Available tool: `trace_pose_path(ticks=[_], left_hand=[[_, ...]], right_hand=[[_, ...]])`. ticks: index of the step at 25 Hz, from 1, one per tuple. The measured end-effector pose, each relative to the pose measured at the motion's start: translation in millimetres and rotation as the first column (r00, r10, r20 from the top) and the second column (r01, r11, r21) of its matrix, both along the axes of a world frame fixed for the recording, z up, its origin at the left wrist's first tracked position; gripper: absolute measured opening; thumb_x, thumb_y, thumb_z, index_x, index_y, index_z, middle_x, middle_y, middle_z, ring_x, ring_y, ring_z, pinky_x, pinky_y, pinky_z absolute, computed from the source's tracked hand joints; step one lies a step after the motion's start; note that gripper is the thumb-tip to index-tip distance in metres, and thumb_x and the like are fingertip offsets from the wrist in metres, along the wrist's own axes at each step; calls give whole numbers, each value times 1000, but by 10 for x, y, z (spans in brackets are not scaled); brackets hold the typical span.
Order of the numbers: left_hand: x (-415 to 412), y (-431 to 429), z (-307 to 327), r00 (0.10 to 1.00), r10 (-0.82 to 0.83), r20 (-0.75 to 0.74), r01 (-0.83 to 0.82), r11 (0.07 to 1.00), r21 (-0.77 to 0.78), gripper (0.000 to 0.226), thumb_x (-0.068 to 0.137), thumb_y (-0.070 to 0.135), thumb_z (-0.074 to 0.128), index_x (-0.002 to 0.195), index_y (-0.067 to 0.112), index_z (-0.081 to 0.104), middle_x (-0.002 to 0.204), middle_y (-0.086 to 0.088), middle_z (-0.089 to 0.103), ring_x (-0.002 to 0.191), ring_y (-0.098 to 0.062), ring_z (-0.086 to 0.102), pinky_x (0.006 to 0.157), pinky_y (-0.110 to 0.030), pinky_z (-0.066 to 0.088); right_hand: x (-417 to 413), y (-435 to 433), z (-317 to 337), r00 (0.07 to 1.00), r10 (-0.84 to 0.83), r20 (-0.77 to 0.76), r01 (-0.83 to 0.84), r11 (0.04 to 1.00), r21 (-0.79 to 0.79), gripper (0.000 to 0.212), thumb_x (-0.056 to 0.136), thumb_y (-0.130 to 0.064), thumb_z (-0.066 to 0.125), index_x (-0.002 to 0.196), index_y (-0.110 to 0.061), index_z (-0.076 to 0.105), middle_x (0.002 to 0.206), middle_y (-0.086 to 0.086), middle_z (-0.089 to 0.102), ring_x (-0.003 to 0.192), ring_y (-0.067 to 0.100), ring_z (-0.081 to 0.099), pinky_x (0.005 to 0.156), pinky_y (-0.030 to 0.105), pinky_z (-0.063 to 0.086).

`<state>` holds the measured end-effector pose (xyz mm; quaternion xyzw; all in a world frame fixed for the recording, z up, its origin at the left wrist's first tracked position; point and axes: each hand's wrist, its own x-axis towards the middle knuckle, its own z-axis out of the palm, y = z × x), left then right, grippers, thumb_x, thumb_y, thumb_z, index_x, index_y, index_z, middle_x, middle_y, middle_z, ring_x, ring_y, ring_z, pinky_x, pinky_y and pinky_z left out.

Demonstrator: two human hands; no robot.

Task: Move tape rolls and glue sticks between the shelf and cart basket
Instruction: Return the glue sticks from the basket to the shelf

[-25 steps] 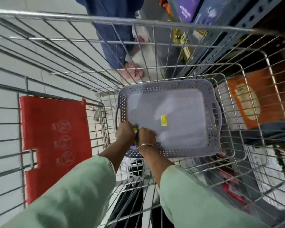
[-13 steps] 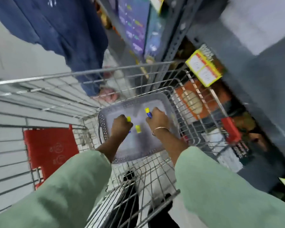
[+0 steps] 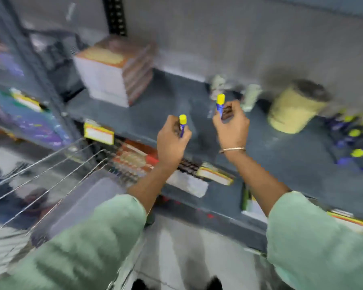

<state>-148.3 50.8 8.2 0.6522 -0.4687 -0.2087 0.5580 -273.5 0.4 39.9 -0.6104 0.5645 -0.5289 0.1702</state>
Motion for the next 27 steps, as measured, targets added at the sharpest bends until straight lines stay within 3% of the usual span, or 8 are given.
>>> trace_pose_path(ticks=[2, 3, 6, 8, 12, 17, 22, 27], left_hand=[[-725, -218, 207, 991, -135, -11, 134, 990, -41, 8, 74, 11, 58, 77, 13, 51, 65, -20, 59, 62, -31, 58, 60, -35, 44], [-1132, -308, 295, 979, -204, -16, 203, 978, -50, 12, 75, 5, 59, 77, 14, 52, 63, -16, 58, 59, -20, 59, 60, -31, 41], [-2144, -480, 354, 923, -383, -46, 382, 924, -25, 25, 78, -5, 59, 79, 17, 46, 57, 4, 46, 51, 8, 51, 52, -16, 30], [-2724, -555, 261, 882, -471, -9, 471, 882, 18, 27, 78, -5, 60, 77, 16, 43, 55, 3, 44, 50, -1, 46, 54, -16, 26], [-3485, -550, 32, 788, -616, 22, 610, 784, 113, 19, 79, 0, 60, 75, 11, 46, 66, -21, 54, 58, -18, 44, 57, -20, 26], [-3902, -449, -361, 709, -705, 38, 690, 703, 170, 12, 79, 3, 60, 76, 3, 49, 66, -20, 59, 62, -29, 52, 60, -35, 43], [-3935, -458, -523, 691, -721, 46, 698, 683, 218, 13, 78, 3, 59, 82, 9, 48, 75, -19, 66, 73, -37, 63, 69, -46, 54], [-3911, -467, -560, 679, -734, 32, 709, 666, 232, 16, 78, -1, 60, 82, 8, 48, 78, -18, 68, 76, -33, 67, 73, -51, 56]], right_hand=[[-870, -69, 143, 998, -70, 6, 71, 996, -50, 14, 73, -4, 61, 87, -3, 59, 73, 8, 59, 58, 1, 53, 61, 13, 41], [-1324, -92, 189, 992, -126, -9, 126, 990, -62, 16, 74, -4, 60, 90, -1, 59, 74, 10, 60, 58, -1, 52, 58, 11, 37], [-2365, -94, 134, 952, -296, -72, 293, 955, -50, 19, 76, -9, 57, 93, -1, 61, 81, 20, 69, 66, 22, 59, 60, 21, 38], [-2925, -49, -11, 923, -375, -85, 375, 927, -6, 17, 78, -7, 60, 93, 0, 61, 84, 22, 71, 76, 33, 66, 68, 35, 48], [-3655, 128, -401, 869, -492, -59, 494, 855, 156, 12, 80, -2, 63, 91, 1, 58, 86, 28, 69, 82, 44, 65, 70, 48, 50], [-3950, 335, -677, 824, -562, -69, 560, 792, 241, 13, 80, -3, 64, 87, 3, 55, 82, 28, 67, 78, 45, 63, 66, 45, 49], [-3941, 370, -799, 824, -543, -163, 566, 776, 279, 14, 79, 0, 61, 90, 5, 55, 84, 30, 65, 81, 45, 62, 67, 45, 48], [-3920, 376, -786, 806, -565, -174, 590, 750, 298, 19, 80, 0, 61, 98, 4, 55, 92, 29, 67, 87, 45, 63, 73, 48, 52]])
